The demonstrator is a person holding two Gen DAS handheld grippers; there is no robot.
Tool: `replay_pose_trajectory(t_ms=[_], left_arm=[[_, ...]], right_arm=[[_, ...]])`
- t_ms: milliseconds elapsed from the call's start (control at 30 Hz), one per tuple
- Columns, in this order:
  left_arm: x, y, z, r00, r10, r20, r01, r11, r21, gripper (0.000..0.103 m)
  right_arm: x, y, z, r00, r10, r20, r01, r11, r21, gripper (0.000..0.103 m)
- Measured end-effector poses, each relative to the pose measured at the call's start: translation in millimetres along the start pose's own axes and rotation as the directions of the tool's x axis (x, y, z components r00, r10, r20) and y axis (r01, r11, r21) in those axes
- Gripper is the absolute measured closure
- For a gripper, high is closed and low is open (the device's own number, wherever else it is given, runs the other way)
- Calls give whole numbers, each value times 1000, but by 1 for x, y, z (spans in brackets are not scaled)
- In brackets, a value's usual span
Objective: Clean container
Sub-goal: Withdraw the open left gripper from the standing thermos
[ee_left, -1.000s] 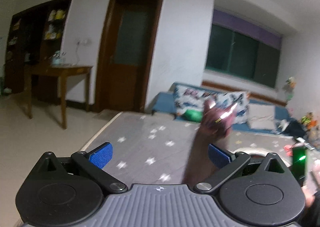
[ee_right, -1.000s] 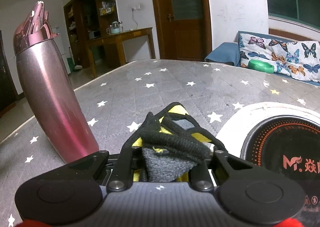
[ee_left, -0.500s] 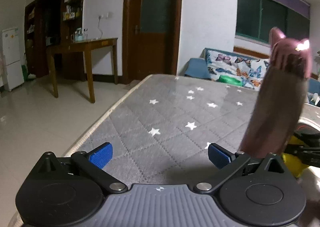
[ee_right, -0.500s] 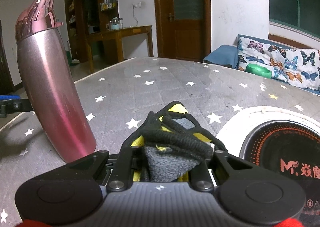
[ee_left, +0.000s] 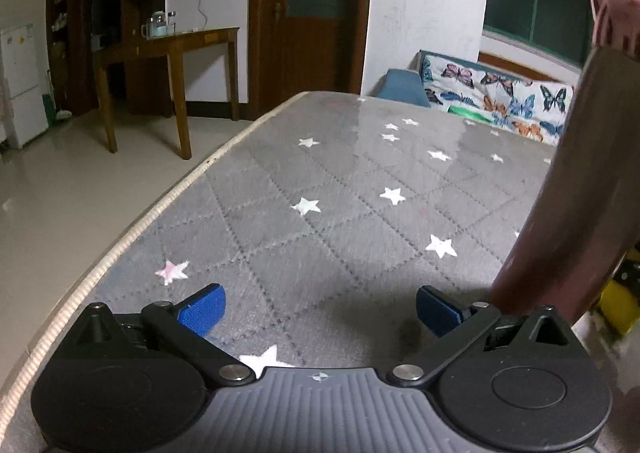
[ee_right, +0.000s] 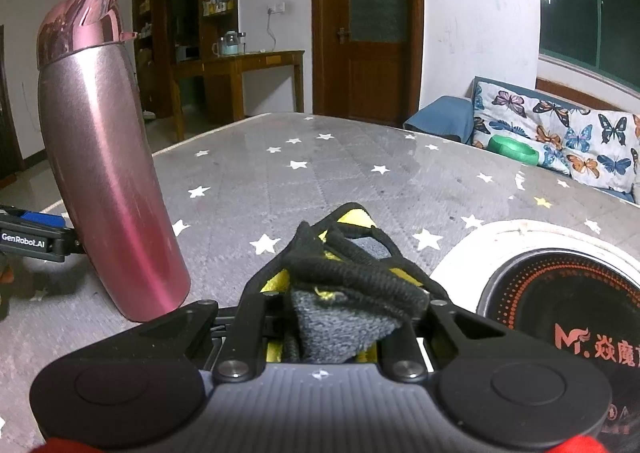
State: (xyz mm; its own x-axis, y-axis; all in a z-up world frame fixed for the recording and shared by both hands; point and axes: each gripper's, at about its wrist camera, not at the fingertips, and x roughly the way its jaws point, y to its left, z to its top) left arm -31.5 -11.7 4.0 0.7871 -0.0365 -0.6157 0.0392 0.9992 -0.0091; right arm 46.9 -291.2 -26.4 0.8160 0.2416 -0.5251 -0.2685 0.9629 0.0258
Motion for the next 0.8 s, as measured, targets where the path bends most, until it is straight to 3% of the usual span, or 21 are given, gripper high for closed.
replay_pose_trajectory(t_ms=[800], left_arm=[[20,5,6,1000,11,-23,-10,1000,14,0]], right_arm=[[5,-10,0,1000,19,0,-19,1000,16,86]])
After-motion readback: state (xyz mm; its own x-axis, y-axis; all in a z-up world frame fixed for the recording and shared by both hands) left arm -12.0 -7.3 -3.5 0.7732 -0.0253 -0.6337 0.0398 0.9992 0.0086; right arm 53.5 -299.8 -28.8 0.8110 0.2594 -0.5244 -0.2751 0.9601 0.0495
